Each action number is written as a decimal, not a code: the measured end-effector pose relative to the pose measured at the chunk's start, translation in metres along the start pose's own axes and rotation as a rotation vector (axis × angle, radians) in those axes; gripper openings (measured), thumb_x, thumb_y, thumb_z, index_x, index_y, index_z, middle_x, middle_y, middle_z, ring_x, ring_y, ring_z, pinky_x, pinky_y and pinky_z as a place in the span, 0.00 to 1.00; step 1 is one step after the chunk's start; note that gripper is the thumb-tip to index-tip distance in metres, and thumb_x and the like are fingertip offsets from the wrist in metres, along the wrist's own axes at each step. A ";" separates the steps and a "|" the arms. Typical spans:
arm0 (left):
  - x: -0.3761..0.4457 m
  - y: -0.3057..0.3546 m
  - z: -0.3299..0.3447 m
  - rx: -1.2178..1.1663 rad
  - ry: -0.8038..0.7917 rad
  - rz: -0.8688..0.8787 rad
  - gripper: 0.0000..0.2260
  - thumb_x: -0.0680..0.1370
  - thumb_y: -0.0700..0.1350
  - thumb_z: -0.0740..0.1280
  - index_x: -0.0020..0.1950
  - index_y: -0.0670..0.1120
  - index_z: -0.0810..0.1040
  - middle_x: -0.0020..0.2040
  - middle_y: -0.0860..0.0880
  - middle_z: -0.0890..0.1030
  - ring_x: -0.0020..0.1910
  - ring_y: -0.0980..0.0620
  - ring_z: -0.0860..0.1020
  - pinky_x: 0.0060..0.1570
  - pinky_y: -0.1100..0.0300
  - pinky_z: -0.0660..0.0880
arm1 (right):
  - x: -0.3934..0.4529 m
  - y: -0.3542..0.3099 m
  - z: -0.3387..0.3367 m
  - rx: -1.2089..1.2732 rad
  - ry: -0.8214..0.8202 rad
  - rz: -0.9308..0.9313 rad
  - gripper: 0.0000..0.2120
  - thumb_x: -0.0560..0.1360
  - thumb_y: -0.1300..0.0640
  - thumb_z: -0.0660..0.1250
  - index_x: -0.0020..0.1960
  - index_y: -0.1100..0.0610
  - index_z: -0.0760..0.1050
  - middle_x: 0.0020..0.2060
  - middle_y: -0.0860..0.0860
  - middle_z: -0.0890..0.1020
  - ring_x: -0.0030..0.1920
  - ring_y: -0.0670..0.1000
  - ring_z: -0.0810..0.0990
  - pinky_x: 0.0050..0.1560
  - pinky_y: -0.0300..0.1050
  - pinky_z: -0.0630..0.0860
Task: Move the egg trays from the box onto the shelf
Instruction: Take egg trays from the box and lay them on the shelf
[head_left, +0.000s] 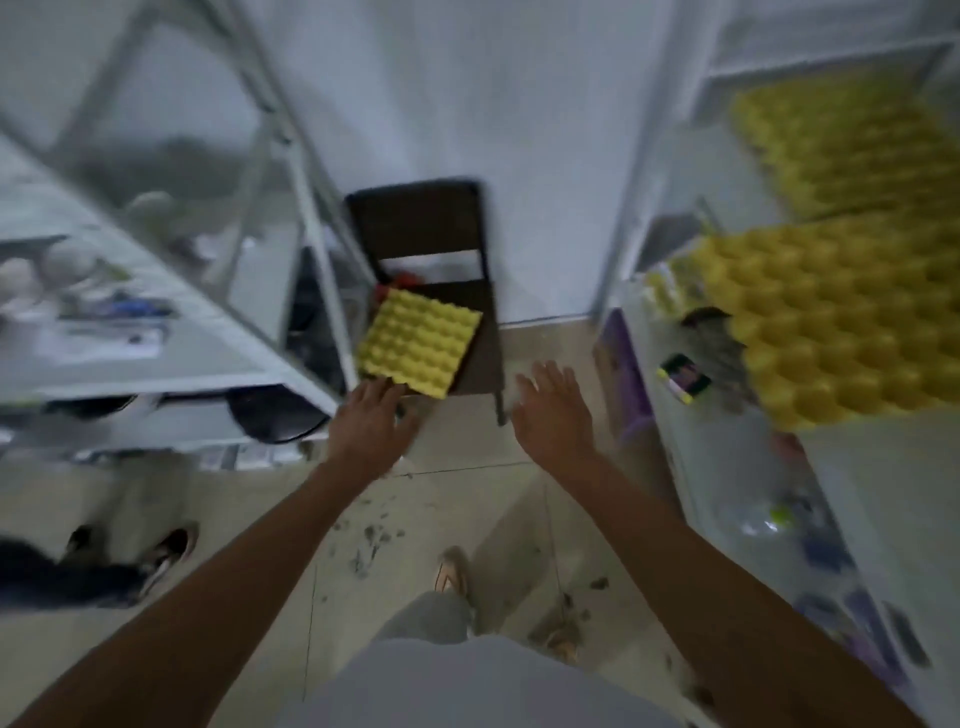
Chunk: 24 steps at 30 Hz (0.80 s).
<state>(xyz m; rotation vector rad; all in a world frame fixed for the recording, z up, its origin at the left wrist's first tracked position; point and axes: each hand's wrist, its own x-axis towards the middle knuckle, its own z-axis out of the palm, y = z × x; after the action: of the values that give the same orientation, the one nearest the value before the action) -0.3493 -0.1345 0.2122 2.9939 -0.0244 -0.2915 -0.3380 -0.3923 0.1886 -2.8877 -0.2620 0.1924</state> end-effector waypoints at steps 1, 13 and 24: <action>-0.007 -0.019 0.005 -0.012 -0.014 -0.052 0.25 0.83 0.57 0.61 0.75 0.45 0.77 0.77 0.41 0.74 0.76 0.38 0.72 0.68 0.42 0.74 | 0.013 -0.016 0.011 -0.019 -0.063 -0.028 0.23 0.81 0.51 0.58 0.74 0.56 0.72 0.75 0.57 0.71 0.77 0.58 0.65 0.79 0.56 0.53; 0.068 -0.124 0.045 -0.120 -0.170 -0.143 0.28 0.82 0.58 0.62 0.80 0.48 0.67 0.83 0.46 0.64 0.83 0.43 0.62 0.75 0.43 0.68 | 0.114 -0.099 0.097 0.219 -0.521 0.299 0.23 0.84 0.51 0.57 0.75 0.61 0.68 0.70 0.60 0.74 0.70 0.60 0.73 0.71 0.53 0.70; 0.299 -0.137 0.112 -0.313 -0.441 -0.356 0.21 0.83 0.48 0.65 0.75 0.44 0.74 0.74 0.40 0.75 0.73 0.38 0.73 0.69 0.44 0.73 | 0.292 -0.049 0.181 0.604 -0.658 0.628 0.18 0.85 0.52 0.57 0.67 0.61 0.76 0.62 0.60 0.80 0.64 0.62 0.78 0.62 0.51 0.73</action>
<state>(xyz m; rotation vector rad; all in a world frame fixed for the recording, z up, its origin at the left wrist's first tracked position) -0.0770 -0.0221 0.0280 2.5523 0.4660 -0.8949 -0.0887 -0.2497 -0.0055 -2.1266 0.5221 1.1108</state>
